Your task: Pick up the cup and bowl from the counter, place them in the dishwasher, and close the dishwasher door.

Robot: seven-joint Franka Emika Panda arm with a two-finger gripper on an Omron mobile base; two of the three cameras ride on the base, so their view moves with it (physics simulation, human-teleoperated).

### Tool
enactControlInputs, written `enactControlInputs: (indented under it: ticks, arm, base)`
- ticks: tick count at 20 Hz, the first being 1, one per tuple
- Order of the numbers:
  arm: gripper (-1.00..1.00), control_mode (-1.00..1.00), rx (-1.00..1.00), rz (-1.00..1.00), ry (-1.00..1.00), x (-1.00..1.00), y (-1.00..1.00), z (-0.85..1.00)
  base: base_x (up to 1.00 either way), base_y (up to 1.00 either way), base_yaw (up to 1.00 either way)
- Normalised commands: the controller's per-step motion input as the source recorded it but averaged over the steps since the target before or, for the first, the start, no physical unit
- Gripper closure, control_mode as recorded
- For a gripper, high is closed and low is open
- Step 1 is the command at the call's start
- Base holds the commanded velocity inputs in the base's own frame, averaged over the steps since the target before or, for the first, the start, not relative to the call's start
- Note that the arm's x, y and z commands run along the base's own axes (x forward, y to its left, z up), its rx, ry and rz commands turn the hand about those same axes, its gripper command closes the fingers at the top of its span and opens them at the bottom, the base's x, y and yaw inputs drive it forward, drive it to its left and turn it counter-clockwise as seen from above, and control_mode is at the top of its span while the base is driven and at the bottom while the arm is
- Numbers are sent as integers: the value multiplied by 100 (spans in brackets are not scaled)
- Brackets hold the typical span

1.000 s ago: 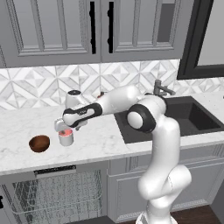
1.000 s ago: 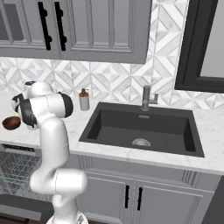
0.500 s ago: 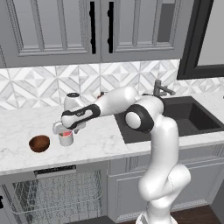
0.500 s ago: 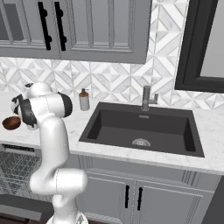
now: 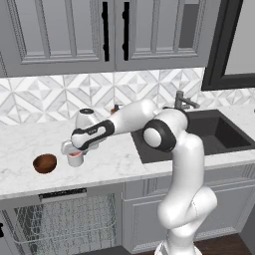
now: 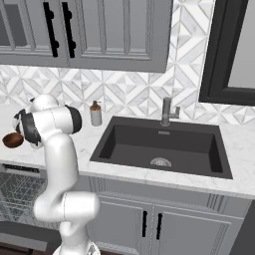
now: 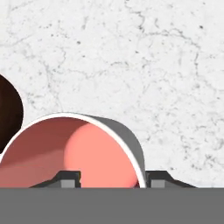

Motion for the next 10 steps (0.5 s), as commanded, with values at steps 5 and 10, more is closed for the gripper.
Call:
enactControlInputs:
  ticks: [5, 10]
  arm:
    - [100, -100, -5, -2, 0, 5, -1, 0]
    - [100, -100, -1, -14, 0, -13, -44, 18]
  base:
    - [0, 0, 0]
    - [0, 0, 0]
